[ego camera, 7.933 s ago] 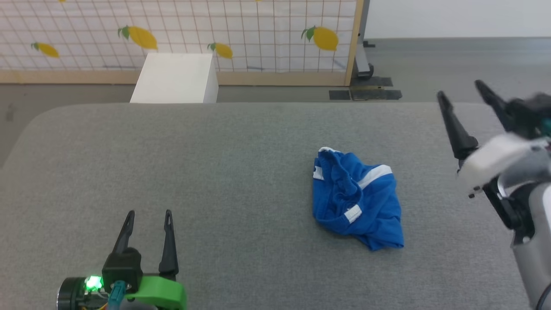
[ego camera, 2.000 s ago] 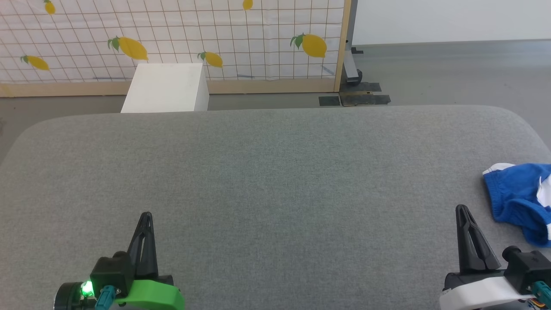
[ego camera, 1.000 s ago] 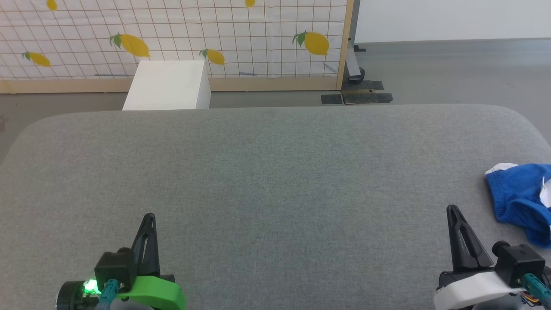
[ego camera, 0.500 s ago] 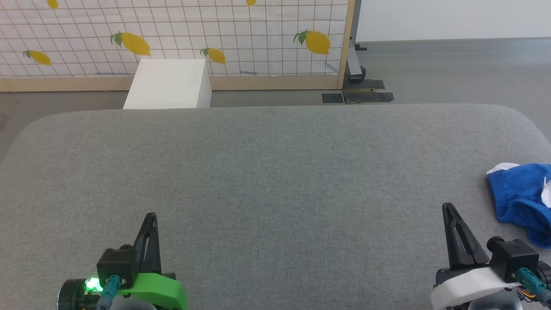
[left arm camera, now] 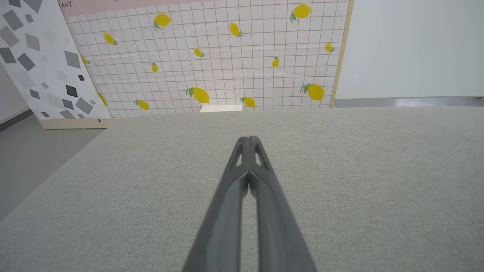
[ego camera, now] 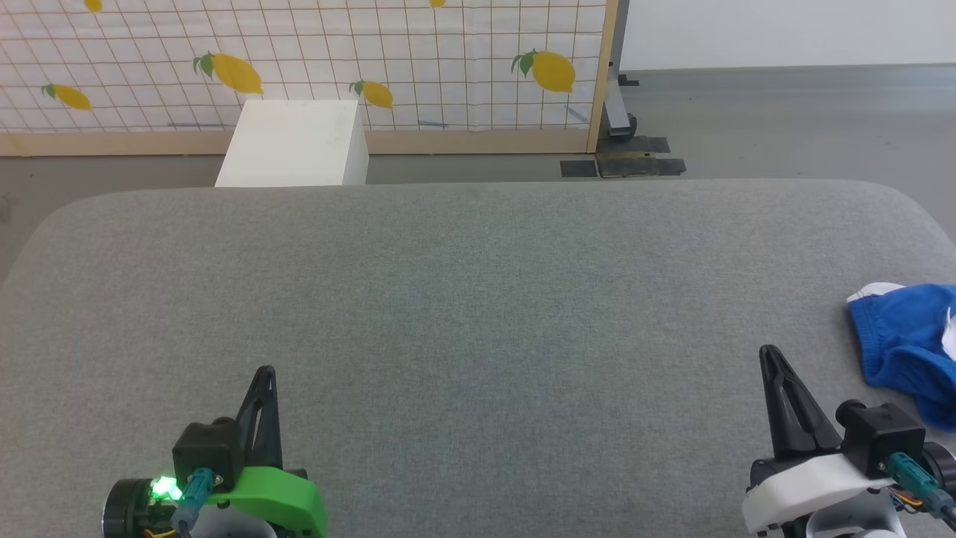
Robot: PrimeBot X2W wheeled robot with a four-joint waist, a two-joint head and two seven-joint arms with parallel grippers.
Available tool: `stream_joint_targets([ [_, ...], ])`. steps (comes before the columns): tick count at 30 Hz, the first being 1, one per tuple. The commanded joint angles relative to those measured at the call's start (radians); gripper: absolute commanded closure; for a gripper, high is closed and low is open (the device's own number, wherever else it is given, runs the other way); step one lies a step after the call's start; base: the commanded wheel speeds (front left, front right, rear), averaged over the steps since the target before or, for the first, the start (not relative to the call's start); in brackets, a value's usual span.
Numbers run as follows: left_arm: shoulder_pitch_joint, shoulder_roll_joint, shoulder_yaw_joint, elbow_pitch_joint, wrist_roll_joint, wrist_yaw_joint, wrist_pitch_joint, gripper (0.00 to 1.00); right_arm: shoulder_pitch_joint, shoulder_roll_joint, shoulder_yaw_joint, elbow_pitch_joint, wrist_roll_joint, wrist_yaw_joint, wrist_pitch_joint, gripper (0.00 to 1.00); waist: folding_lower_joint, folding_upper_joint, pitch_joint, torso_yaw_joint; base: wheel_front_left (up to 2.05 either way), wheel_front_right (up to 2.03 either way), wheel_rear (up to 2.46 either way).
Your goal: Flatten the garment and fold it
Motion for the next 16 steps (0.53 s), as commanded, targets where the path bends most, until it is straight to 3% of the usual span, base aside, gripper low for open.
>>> stream_joint_targets([
  [1,-0.02,-0.005,-0.002,-0.005,0.007,0.003,0.006,1.0,-0.015,0.001,0.003,-0.007,-0.01,-0.001,0.009,1.0,0.0,0.0,0.0,0.0,0.0,0.0,0.0],
  [16,-0.029,-0.007,-0.004,-0.007,0.014,0.004,0.035,1.0,-0.027,0.001,0.013,-0.011,-0.022,-0.001,0.038,1.0,0.0,0.0,0.004,0.003,0.0,0.0,0.0],
])
